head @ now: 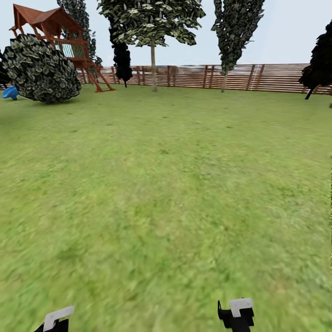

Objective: In the garden, pick up the pesticide atomizer on the floor and spray pesticide onto both trees until each tree trunk is fully covered.

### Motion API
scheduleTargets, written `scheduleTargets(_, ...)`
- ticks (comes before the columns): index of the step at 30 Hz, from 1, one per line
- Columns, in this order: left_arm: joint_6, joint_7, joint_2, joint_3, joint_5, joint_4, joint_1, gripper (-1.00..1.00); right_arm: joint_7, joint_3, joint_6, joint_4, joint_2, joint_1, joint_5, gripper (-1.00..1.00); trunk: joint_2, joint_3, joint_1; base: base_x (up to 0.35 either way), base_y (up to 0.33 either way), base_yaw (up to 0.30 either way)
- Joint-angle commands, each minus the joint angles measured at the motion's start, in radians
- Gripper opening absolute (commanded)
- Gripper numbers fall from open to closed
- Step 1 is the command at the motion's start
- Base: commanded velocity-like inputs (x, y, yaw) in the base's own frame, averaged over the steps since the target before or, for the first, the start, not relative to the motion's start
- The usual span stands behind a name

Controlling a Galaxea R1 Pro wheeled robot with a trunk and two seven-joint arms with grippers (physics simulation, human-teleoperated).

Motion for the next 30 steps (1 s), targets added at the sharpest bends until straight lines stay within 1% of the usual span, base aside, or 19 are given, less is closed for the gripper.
scheduleTargets(1, 0.0, 0.0, 0.0, 0.0, -0.001, 0.001, 0.0, -1.0, 0.0, 0.0, 0.0, 0.0, 0.0, 0.0, 0.0, 1.0, 0.0, 0.0, 0.0, 0.336, 0.122, -0.101)
scheduleTargets(3, 0.0, 0.0, 0.0, 0.0, 0.0, 0.001, 0.0, -1.0, 0.001, 0.001, 0.001, 0.0, 0.0, 0.0, 0.0, 1.0, 0.0, 0.0, 0.0, 0.336, 0.13, -0.039)
scheduleTargets(5, -0.001, 0.0, 0.002, 0.0, 0.0, 0.001, 0.0, -1.0, 0.001, 0.001, 0.003, 0.001, 0.007, 0.0, 0.0, 1.0, 0.0, 0.0, 0.0, 0.336, 0.129, -0.01)
scheduleTargets(8, -0.001, -0.002, -0.003, -0.003, -0.004, 0.001, 0.0, -1.0, 0.0, 0.001, 0.003, 0.055, 0.013, 0.0, -0.001, 1.0, 0.0, 0.0, 0.0, 0.337, 0.033, -0.002)
scheduleTargets(13, 0.004, 0.0, -0.001, 0.0, -0.002, 0.001, 0.0, -1.0, 0.0, 0.001, 0.002, 0.076, 0.016, 0.0, -0.001, 1.0, 0.0, 0.0, 0.0, 0.337, 0.003, 0.0)
scheduleTargets(18, 0.004, 0.0, -0.001, -0.001, -0.001, 0.001, 0.0, -1.0, 0.0, 0.0, 0.003, 0.103, 0.033, 0.0, -0.001, 1.0, 0.0, 0.0, 0.0, 0.337, 0.0, 0.0)
scheduleTargets(25, -0.001, 0.0, -0.004, -0.002, -0.003, 0.001, 0.0, -1.0, 0.0, -0.002, 0.003, 0.104, 0.034, 0.0, -0.001, 1.0, 0.0, 0.0, 0.0, 0.337, 0.0, 0.0)
scheduleTargets(30, -0.001, 0.0, -0.001, -0.001, -0.003, 0.001, 0.0, -1.0, 0.0, -0.001, 0.004, 0.104, 0.034, 0.0, -0.001, 1.0, 0.0, 0.0, 0.0, 0.337, 0.0, 0.0)
